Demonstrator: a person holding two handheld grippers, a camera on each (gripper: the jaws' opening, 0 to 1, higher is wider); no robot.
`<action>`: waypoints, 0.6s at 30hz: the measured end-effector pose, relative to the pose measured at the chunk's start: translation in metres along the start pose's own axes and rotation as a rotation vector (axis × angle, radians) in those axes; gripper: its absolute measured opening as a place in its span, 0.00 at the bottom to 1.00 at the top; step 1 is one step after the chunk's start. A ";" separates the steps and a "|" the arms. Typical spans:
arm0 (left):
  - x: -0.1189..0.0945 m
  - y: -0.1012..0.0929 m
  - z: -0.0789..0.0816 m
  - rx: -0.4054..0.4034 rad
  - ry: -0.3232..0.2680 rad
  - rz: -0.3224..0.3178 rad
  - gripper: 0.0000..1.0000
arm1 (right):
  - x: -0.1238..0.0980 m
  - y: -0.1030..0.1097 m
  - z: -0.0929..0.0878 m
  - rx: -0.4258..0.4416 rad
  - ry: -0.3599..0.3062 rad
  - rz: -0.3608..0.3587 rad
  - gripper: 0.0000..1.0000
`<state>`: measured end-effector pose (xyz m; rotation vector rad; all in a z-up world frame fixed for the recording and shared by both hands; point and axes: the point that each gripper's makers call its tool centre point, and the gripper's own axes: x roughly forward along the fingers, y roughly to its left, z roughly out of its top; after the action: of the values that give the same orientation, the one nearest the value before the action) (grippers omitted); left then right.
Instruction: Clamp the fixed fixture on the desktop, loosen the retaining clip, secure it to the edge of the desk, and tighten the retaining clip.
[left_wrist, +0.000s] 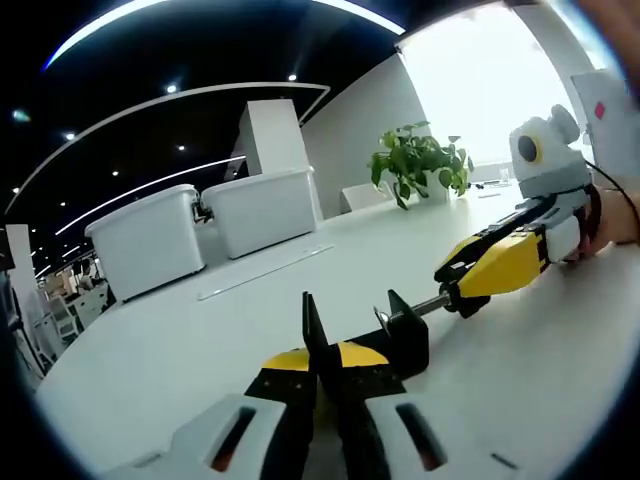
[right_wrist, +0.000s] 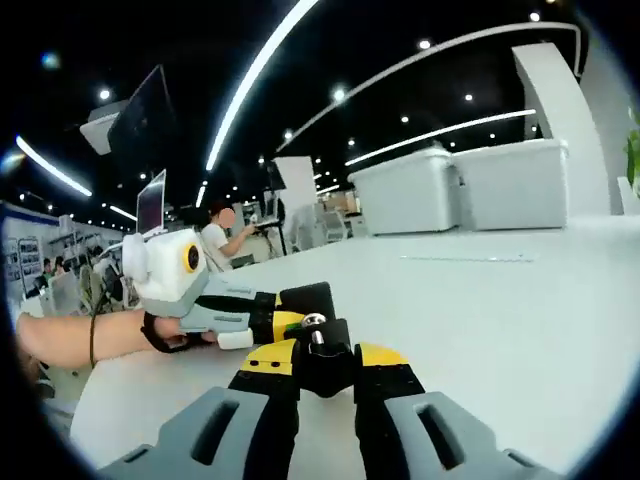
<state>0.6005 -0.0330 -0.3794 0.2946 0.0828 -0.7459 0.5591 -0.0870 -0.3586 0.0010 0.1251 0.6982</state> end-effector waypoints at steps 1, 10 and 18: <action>0.000 0.000 0.000 0.000 0.000 0.000 0.06 | 0.000 0.001 0.000 -0.036 -0.001 -0.002 0.19; 0.000 0.000 0.000 -0.002 0.001 0.002 0.06 | 0.001 0.011 0.002 -0.499 0.017 -0.051 0.19; -0.001 0.000 0.000 -0.002 0.002 0.004 0.06 | 0.002 0.012 0.002 -0.658 0.032 -0.074 0.19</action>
<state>0.5995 -0.0328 -0.3791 0.2932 0.0846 -0.7414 0.5536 -0.0766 -0.3565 -0.6422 -0.0783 0.6395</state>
